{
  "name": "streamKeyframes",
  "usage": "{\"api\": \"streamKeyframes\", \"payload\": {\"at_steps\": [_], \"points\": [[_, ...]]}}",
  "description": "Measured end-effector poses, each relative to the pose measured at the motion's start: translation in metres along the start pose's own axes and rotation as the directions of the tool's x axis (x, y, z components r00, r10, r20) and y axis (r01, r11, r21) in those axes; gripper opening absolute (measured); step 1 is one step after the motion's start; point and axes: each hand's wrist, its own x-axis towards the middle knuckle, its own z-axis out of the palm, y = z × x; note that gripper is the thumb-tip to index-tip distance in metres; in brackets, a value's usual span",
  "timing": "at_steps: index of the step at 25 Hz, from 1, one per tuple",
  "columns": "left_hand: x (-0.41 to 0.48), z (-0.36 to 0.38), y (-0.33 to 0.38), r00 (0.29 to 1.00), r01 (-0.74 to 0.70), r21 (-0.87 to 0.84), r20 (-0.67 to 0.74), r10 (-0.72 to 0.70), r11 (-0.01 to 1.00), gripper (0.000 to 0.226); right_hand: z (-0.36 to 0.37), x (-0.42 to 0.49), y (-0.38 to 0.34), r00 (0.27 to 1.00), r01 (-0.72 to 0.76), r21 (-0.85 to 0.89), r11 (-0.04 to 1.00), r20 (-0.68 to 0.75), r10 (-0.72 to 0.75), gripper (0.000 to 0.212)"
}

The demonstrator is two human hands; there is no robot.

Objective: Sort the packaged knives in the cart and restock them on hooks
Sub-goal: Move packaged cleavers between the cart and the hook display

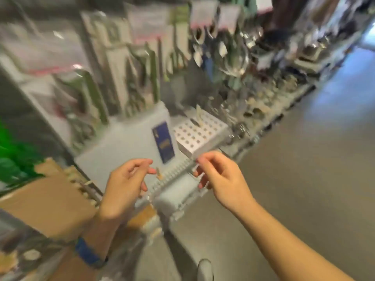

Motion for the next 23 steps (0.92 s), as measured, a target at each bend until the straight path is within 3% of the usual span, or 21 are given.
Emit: {"api": "streamKeyframes", "payload": {"at_steps": [3, 6, 9, 13, 18, 23], "points": [[-0.035, 0.061, -0.061, 0.947, 0.28, -0.009, 0.168, -0.274, 0.96, 0.024, -0.067, -0.073, 0.08, 0.95, -0.262, 0.008, 0.965, -0.175, 0.259, 0.017], [-0.078, 0.108, -0.095, 0.862, 0.352, 0.13, 0.342, -0.376, 0.927, 0.023, -0.127, -0.154, 0.14, 0.805, -0.496, 0.112, 0.861, -0.312, 0.504, 0.02], [-0.127, 0.156, -0.111, 0.82, 0.186, 0.428, 0.428, -0.379, 0.885, 0.022, -0.185, -0.231, 0.187, 0.636, -0.61, 0.256, 0.75, -0.406, 0.656, 0.023], [-0.184, 0.244, -0.102, 0.713, 0.104, 0.538, 0.546, -0.44, 0.836, 0.025, -0.25, -0.312, 0.232, 0.518, -0.623, 0.38, 0.683, -0.454, 0.725, 0.023], [-0.229, 0.382, -0.078, 0.471, -0.082, 0.59, 0.733, -0.491, 0.803, 0.022, -0.335, -0.39, 0.264, 0.399, -0.532, 0.541, 0.651, -0.518, 0.757, 0.023], [-0.274, 0.495, -0.072, 0.338, -0.218, 0.595, 0.79, -0.512, 0.774, 0.024, -0.386, -0.464, 0.279, 0.291, -0.492, 0.609, 0.622, -0.558, 0.777, 0.024]]}}
